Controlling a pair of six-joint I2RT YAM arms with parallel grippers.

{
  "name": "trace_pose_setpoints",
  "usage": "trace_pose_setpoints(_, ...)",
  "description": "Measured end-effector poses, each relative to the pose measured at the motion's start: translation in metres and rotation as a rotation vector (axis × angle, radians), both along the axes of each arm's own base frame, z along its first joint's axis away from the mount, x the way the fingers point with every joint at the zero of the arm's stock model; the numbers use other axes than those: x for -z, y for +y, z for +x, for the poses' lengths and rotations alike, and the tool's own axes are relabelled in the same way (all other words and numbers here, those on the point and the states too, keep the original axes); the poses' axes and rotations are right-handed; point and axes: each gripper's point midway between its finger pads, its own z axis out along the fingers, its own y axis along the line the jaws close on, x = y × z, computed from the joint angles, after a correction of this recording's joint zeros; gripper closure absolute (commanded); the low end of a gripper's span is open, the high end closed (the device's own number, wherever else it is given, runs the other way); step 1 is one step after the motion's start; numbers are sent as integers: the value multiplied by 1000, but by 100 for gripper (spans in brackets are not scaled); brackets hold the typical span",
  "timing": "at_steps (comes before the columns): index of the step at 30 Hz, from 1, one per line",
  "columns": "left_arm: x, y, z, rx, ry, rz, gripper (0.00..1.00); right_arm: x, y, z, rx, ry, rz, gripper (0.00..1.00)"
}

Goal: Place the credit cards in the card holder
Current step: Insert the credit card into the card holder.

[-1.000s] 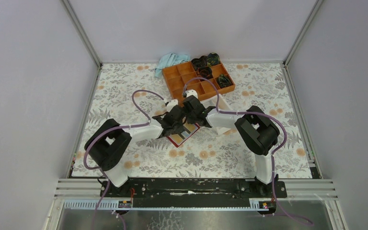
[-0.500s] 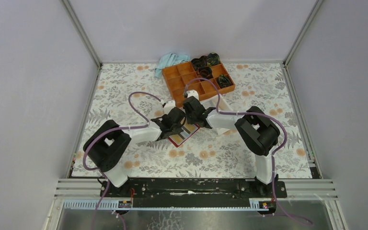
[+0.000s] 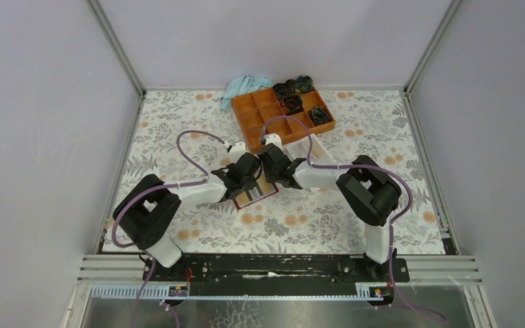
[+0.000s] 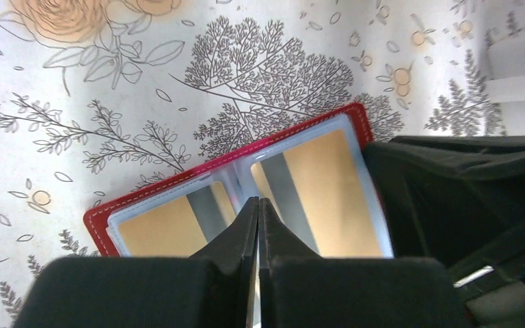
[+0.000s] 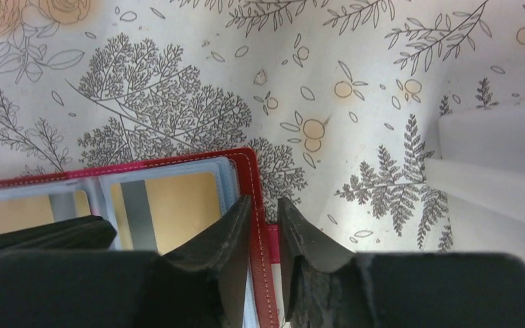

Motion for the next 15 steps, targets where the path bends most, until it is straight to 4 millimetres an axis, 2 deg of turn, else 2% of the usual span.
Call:
trace_pose_setpoints(3,-16,2,2,-7,-37,-13,96,-1,-2,-6,-8,7,-19,58)
trace_pose_setpoints(9,-56,6,10,-25,-140,-49,96,-1,-9,-12,-22,17,-62,57)
trace_pose_setpoints(12,-67,8,9,-30,-158,-59,96,-3,-11,-14,-22,18,-72,57)
trace_pose_setpoints(15,-68,14,2,-34,-163,-67,96,-8,-12,-14,-21,13,-67,57)
